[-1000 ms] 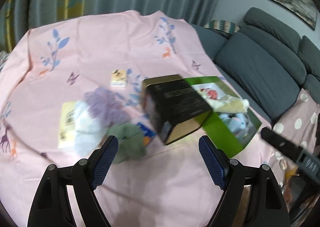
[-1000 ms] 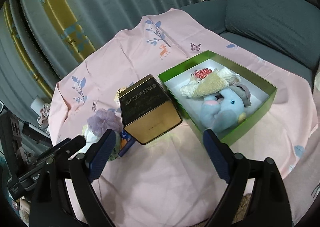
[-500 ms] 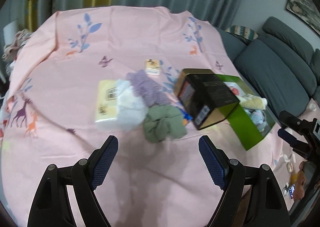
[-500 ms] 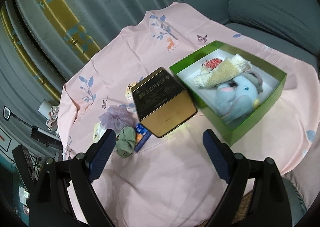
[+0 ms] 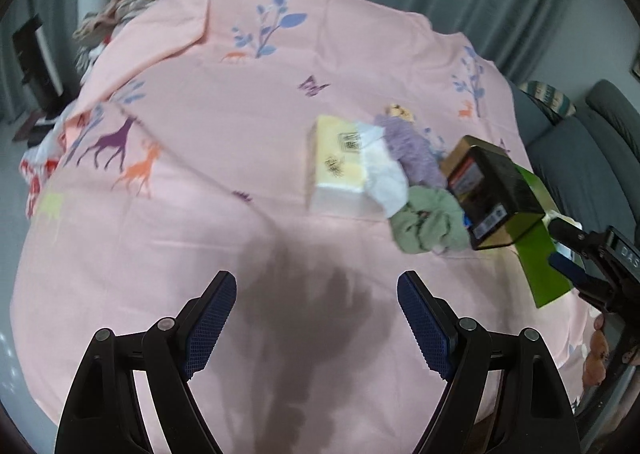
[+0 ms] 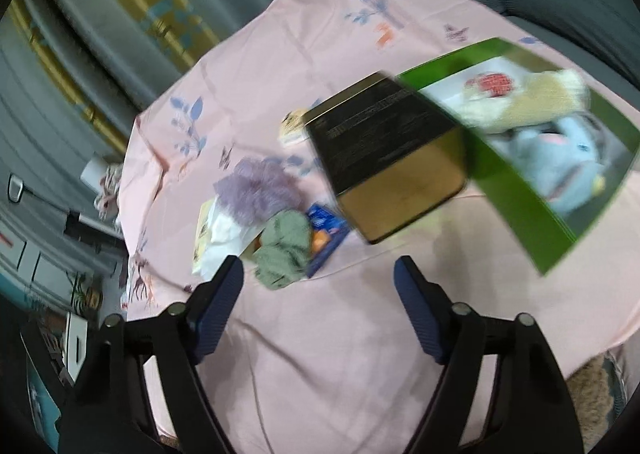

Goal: Organize soft objects
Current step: 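Move the right tool toward the green knitted washcloth, then grasp the green knitted washcloth with the right tool and lift it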

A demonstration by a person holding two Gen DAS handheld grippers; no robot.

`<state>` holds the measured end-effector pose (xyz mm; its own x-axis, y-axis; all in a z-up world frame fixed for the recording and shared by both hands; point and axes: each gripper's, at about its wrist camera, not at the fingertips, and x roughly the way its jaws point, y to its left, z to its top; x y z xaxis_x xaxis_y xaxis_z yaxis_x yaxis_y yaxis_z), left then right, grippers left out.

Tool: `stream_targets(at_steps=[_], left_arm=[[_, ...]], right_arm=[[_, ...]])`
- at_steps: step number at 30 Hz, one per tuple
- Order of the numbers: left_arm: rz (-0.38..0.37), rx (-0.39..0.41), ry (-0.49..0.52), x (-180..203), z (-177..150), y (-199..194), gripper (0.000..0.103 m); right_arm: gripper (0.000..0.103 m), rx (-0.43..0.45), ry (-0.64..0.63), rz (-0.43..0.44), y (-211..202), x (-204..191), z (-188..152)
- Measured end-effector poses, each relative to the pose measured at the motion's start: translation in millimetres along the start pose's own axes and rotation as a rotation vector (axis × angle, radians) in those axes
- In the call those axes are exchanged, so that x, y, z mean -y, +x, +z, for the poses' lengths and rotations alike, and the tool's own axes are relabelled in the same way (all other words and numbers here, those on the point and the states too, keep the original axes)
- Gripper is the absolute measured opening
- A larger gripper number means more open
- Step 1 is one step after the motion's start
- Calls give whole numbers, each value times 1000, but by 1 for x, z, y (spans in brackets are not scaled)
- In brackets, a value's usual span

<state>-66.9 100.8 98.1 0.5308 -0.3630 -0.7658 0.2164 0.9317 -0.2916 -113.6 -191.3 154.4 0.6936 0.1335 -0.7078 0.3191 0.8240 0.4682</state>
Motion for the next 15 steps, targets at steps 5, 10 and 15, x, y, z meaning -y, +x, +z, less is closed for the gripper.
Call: stream_targets(at_steps=[5,10,15], left_arm=[[6,-37,-24,-11,-10,8,83],[8,-60,-38,-15,-19,12,83],[3,-70,-35,-13,-24,12,83]], right_arm=[[68,-82,-74,-19,51,-28,1],[57,-156,-139,-110,102,-40,-3],[15,-151,-168,-141,114,-35,-6]])
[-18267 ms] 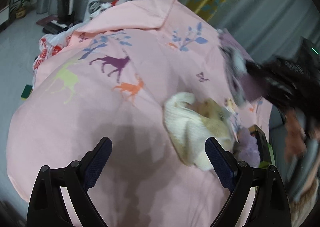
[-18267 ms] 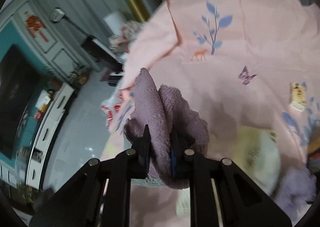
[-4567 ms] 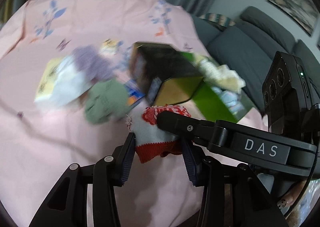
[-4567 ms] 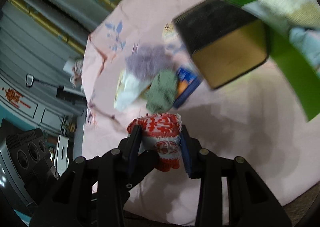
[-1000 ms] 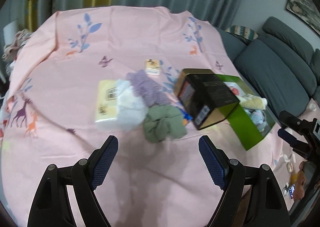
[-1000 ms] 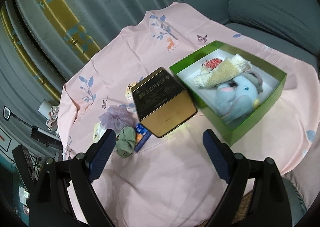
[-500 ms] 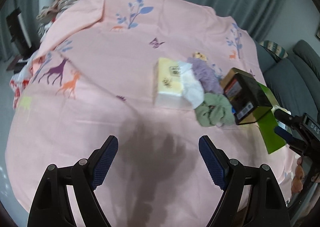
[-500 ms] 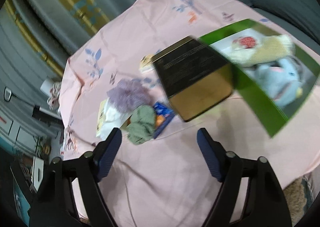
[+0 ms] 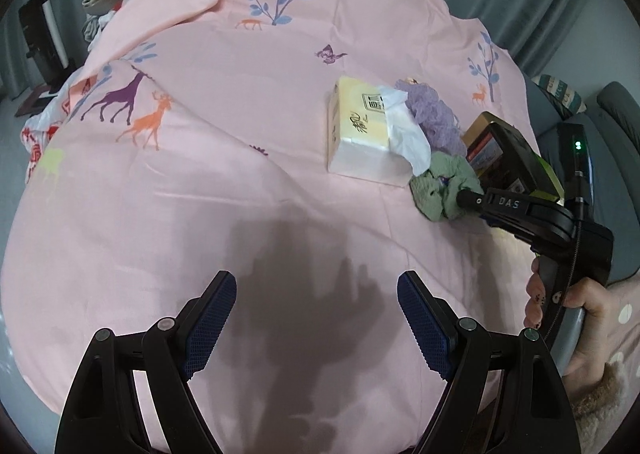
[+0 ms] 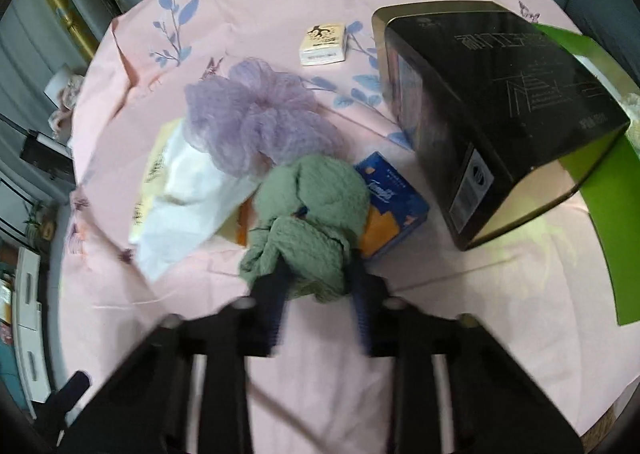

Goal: Organize soft objects
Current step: 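Grasp the green knitted washcloth with the right tool and lift it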

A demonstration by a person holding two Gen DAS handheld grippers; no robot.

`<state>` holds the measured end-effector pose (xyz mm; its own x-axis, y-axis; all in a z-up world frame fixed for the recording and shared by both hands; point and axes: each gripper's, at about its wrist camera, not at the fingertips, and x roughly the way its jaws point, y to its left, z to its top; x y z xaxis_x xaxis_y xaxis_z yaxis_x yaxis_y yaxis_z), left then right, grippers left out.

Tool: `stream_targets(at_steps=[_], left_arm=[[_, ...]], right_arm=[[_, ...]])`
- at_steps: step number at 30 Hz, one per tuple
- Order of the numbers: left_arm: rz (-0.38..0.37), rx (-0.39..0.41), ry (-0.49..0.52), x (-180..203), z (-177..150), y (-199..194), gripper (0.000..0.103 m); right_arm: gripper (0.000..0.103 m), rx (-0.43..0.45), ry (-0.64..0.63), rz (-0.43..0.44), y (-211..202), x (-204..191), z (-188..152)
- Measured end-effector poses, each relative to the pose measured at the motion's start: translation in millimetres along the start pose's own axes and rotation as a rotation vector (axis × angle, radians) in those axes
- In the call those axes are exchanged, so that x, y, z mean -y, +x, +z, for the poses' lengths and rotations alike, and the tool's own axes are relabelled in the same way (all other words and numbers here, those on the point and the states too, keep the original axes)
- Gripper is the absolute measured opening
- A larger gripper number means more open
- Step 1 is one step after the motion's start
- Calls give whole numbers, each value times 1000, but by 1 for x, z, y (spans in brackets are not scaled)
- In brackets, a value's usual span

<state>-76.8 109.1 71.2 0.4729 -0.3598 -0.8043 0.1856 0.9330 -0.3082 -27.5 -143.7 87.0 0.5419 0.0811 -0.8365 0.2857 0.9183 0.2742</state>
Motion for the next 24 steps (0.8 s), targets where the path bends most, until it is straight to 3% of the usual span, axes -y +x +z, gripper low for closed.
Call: stream_targets(at_steps=[5,11,13,16,20,24], left_arm=[[-15,-6,-6,2,-2,0,83],[-60,-12,-13,5,-5,-3,83],[-67,-18,-9,7,-7,-3,83],[-70,-34,4,11,-12,1,83],[-65,-71,-12,17,-21,18,83],[-76,-85,-2,25,-25,30,83]], right_arm=[[12,-19,4,222,-36,3,-16],[12,-77,-71,385,-75,-9,-52],[12,-136,-57,430,-75,-11,-63],[15,-191,-57,441,-61,-17,-73],[15,-228,-49,326,-30,-24,-71],[16,-286,-18,313,0,-27,-61]])
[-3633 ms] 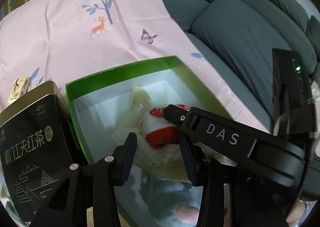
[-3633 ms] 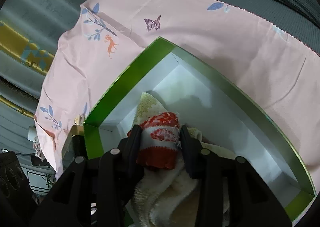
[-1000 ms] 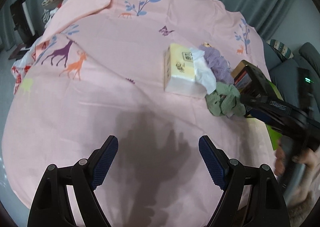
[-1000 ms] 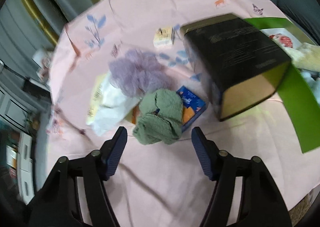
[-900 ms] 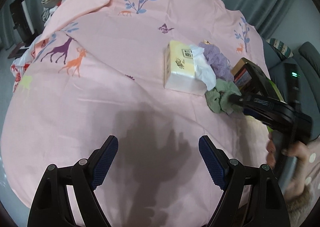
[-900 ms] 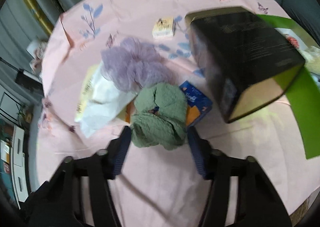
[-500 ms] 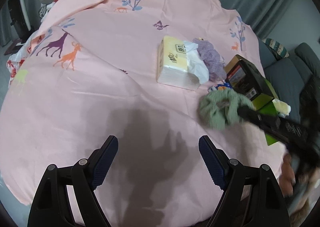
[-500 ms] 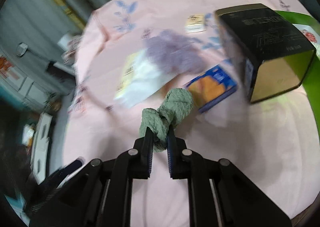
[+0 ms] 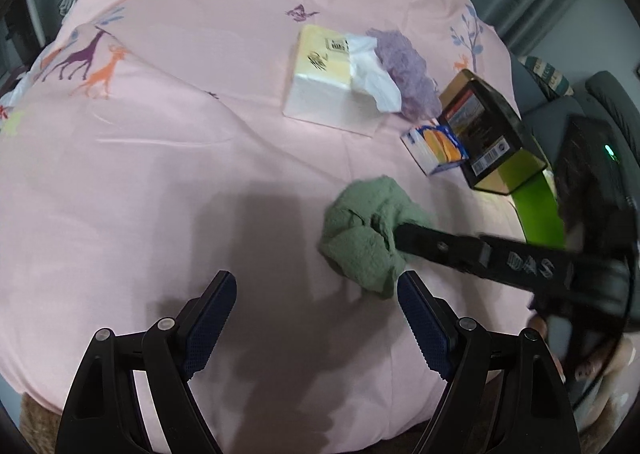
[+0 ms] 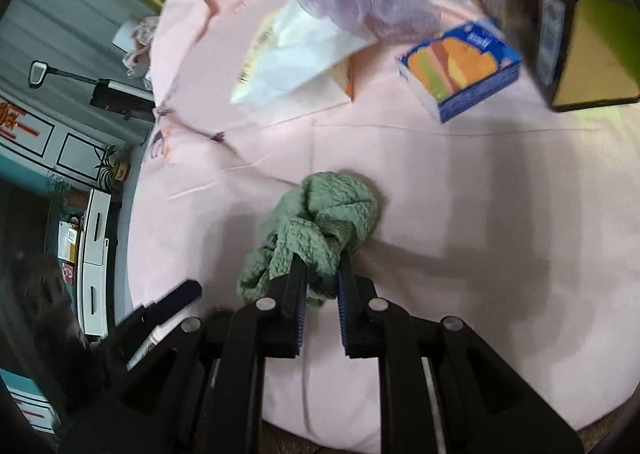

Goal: Organize soft objects
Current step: 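Grasp the green knitted washcloth with the right tool and lift it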

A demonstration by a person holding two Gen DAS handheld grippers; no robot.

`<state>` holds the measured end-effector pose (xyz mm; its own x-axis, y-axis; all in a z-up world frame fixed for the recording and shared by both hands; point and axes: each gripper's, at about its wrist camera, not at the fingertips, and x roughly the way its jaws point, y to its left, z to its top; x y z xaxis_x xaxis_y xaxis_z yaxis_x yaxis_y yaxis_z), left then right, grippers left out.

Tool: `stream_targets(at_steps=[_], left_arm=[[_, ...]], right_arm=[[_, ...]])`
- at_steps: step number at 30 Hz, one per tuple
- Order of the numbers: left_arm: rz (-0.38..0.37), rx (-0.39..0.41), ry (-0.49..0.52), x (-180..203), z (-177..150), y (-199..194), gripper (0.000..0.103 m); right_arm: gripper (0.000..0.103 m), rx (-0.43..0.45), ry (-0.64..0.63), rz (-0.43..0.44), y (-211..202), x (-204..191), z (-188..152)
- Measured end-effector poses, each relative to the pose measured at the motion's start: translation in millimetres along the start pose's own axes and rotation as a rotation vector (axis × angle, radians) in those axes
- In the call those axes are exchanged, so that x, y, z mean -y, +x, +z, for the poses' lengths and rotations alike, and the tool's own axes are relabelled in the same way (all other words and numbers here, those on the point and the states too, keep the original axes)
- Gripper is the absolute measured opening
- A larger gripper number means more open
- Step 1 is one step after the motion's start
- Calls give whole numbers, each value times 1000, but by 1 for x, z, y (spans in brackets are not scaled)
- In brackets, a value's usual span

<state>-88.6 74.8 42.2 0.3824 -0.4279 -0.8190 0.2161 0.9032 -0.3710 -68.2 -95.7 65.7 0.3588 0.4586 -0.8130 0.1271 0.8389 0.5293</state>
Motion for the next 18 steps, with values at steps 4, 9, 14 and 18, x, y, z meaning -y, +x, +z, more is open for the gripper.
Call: stream_targets(at_steps=[4,9,14,18], left_arm=[[-19,30,-14,3,3,7,83],[-17,26,-39,3,6,21,59],[5,41,-60,-1,10,25,46],[3,39,-62,-2,11,25,46]], right_arm=[[18,-23,11,19,9,1,7],[35,-19,41,51,-5,8,7],[42,53,23,7,-21,15,17],[49,73,6,21,-15,13,30]])
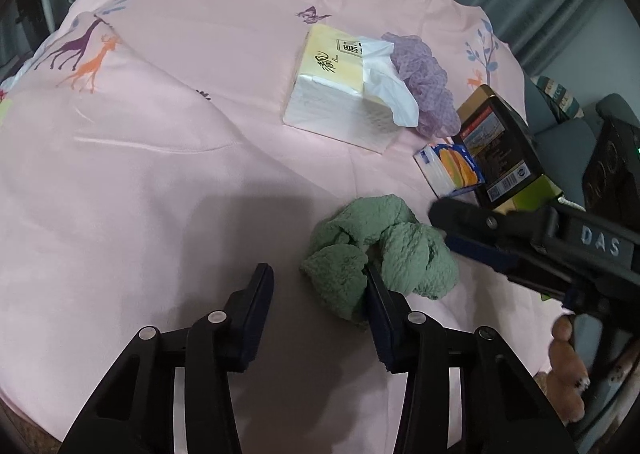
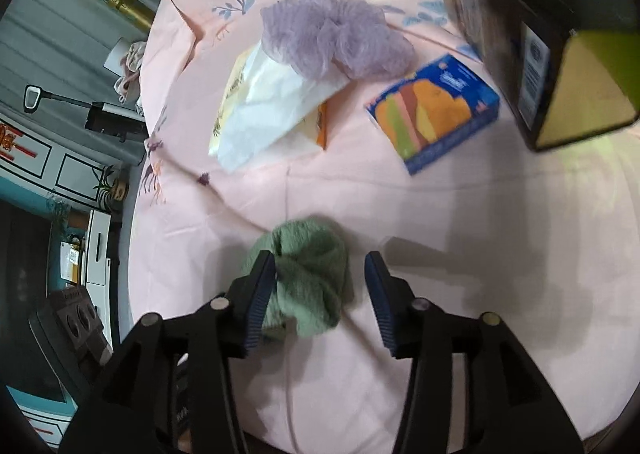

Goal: Organize soft objects
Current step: 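Grasp the green knitted washcloth with the right tool and lift it, then carry the green washcloth into the green box and open the right tool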

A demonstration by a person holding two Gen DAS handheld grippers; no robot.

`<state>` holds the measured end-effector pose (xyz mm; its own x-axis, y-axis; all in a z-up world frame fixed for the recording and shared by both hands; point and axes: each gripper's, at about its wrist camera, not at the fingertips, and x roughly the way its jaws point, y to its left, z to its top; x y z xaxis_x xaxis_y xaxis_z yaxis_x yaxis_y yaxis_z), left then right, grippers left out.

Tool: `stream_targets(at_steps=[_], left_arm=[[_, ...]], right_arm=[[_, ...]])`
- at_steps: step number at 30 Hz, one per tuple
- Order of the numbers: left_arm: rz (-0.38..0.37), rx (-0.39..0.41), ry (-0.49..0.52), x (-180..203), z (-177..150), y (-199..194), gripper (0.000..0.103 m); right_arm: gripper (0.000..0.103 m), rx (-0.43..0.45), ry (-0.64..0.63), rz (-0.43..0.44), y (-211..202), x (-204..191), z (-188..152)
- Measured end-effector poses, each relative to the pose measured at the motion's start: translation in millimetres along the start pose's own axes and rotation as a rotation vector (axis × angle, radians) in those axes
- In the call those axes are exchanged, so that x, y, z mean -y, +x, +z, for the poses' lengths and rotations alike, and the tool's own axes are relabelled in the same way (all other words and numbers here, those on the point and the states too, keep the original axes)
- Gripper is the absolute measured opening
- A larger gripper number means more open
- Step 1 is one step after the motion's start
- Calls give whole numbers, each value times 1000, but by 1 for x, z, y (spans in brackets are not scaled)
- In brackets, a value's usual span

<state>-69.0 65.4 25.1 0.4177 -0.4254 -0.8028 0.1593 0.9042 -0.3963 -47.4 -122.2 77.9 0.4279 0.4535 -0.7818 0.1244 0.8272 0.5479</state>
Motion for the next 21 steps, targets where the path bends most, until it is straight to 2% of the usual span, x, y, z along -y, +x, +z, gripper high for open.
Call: stream_targets(at_steps=[4,5,6,8,11,16,21], left_arm=[[7,-5,22,4,1,2,46],[2,-10,33,7,2,3,44],[-10,-17,41,9,2,5,35],[-56,-39,31,11,4,8,31],[-85,-48,41,19,5,10,24],[-89,-22,115,46,5,1,22],[-141,28,203,88,15,-16,22]], right_arm=[[49,-48,32,17,18,3,1],[49,-57,35,43,19,4,0],[49,-63,37,80,22,2,-2],[44,-82,36,112,24,0,-5],[30,-106,27,120,26,-2,-10],[24,-61,50,172,3,8,-12],[24,66,54,181,-47,20,-6]])
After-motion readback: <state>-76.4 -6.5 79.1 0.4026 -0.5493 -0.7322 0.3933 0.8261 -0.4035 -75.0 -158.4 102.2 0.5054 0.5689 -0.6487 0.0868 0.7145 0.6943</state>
